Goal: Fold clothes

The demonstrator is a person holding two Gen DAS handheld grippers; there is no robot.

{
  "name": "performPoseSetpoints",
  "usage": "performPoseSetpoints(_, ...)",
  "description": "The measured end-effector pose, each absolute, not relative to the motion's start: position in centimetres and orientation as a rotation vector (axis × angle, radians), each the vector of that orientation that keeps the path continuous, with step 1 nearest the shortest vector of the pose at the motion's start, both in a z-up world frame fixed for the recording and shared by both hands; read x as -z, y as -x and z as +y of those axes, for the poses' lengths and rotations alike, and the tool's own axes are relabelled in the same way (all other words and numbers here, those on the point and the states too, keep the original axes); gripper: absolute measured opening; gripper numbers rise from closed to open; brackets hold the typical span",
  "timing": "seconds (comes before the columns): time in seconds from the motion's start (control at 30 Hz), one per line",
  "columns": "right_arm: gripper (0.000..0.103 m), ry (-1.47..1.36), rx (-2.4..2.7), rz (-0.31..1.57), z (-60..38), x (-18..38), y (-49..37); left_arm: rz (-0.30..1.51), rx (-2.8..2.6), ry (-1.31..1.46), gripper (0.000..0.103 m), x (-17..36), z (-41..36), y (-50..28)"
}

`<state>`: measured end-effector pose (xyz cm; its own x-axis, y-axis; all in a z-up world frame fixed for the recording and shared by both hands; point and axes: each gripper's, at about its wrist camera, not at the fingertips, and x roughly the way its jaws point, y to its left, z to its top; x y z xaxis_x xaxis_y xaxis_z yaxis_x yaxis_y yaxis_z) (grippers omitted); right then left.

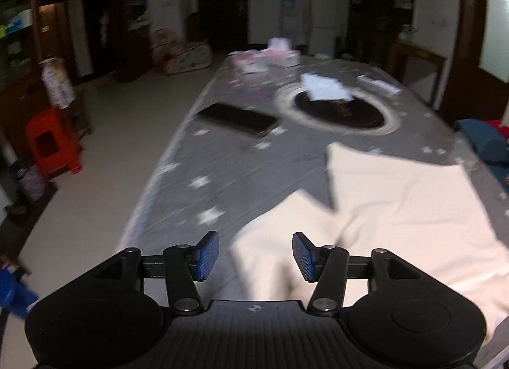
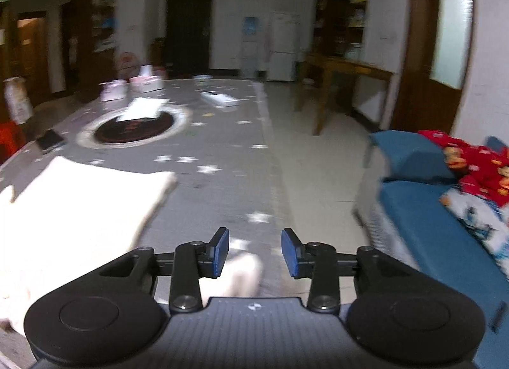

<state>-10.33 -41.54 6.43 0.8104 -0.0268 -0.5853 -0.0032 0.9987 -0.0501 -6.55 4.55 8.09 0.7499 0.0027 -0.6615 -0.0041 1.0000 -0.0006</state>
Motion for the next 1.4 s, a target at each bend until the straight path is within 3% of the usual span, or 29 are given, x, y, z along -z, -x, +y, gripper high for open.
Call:
performPoseSetpoints(0.27,0.034,0.086,-0.200,0.689,-36.2,-4.6,4.1,0.743,0.122,0.003,0.043,-6.3,-0.2,-1.4)
performPoseSetpoints(0.57,0.025,0.046,-0.251,0.789,-34.5,-1.8,-1.7,0.784,0.160,-0.071,0.043,-3.5,-3.6,-7.8)
performPoseSetpoints(0.6,0.025,0.050,-0.253,0.798,-34.5,-1.6,-2.3,0.783,0.161,-0.079,0.041,-3.3,-3.7,-8.2)
performPoseSetpoints(0.63,0.025,0.053,-0.255,0.807,-34.4,-1.4,-2.8,0.783,0.162,-0.088,0.032,-3.2,-3.9,-8.6)
performPoseSetpoints(0.83,0.006,0.104,-0.289,0.826,-33.3,-0.7,-5.5,0.778,0.164,-0.141,0.016,-2.1,-4.6,-10.9)
performPoseSetpoints(0.9,0.004,0.141,-0.288,0.820,-32.6,-0.7,-6.5,0.759,0.142,-0.178,0.013,-1.9,-4.7,-11.7)
performPoseSetpoints(1.2,0.005,0.304,-0.267,0.778,-29.6,-0.5,-11.7,0.698,0.055,-0.278,0.015,-1.2,-4.6,-15.3)
performPoseSetpoints(1.4,0.007,0.277,-0.329,0.726,-29.5,-3.0,-9.2,0.705,0.045,-0.256,0.016,-1.6,-4.4,-14.9)
